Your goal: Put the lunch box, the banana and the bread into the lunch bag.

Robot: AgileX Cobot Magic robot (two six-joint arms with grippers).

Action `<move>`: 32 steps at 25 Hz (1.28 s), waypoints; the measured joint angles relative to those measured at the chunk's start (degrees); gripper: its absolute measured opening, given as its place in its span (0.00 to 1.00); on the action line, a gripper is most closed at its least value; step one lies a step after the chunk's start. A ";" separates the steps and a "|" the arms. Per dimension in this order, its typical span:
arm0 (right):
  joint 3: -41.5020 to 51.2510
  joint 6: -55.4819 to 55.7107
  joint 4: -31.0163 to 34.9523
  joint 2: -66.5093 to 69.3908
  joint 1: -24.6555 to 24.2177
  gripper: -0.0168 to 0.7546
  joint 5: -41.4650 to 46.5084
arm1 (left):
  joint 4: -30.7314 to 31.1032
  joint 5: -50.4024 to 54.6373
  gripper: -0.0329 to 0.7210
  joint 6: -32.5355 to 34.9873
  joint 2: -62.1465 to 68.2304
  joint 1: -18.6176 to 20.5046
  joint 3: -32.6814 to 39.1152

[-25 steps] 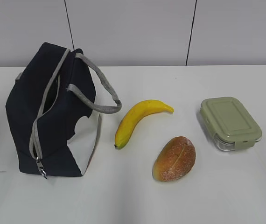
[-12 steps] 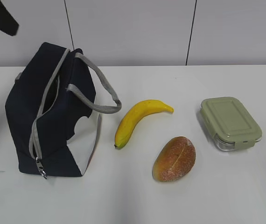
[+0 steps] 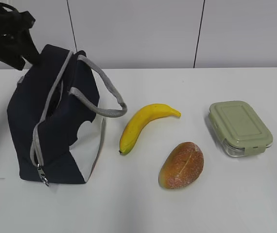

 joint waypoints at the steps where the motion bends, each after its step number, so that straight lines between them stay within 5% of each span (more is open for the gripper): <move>1: 0.00 0.00 0.00 0.00 0.00 0.51 0.00 | -0.40 0.00 0.47 0.00 0.45 0.00 0.00; 18: 0.00 0.00 0.00 0.00 0.00 0.51 0.00 | -6.92 0.00 0.45 0.82 1.14 -0.12 0.00; 26: 0.00 0.00 0.00 0.00 0.00 0.51 0.00 | -3.33 0.00 0.45 -0.12 1.14 -0.70 0.00; 32: 0.00 0.00 0.00 0.00 0.00 0.51 0.00 | -2.34 0.00 0.34 -0.53 1.14 -0.78 0.00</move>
